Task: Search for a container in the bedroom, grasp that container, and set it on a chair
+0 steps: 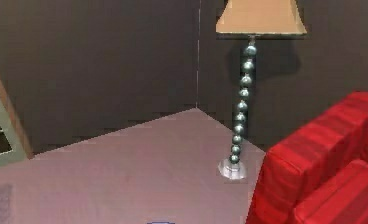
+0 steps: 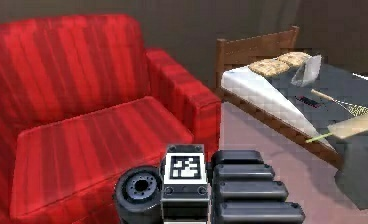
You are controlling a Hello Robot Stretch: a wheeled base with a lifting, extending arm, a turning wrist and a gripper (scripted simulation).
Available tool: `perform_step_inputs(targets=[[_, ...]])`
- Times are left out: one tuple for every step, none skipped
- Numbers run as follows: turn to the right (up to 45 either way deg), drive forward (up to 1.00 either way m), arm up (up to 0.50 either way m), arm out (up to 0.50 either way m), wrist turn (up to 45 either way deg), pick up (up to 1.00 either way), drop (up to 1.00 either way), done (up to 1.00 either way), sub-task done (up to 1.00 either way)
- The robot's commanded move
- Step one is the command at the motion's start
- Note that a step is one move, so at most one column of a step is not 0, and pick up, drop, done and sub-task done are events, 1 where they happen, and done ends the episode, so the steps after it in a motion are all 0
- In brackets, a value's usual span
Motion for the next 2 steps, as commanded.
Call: perform_step_inputs(targets=[[-9.0, 0.0, 0.0, 0.0, 0.0, 0.0, 0.0, 0.0, 0.0], [0.0, 0.15, 0.0, 0.0, 0.0, 0.0, 0.0, 0.0, 0.0]])
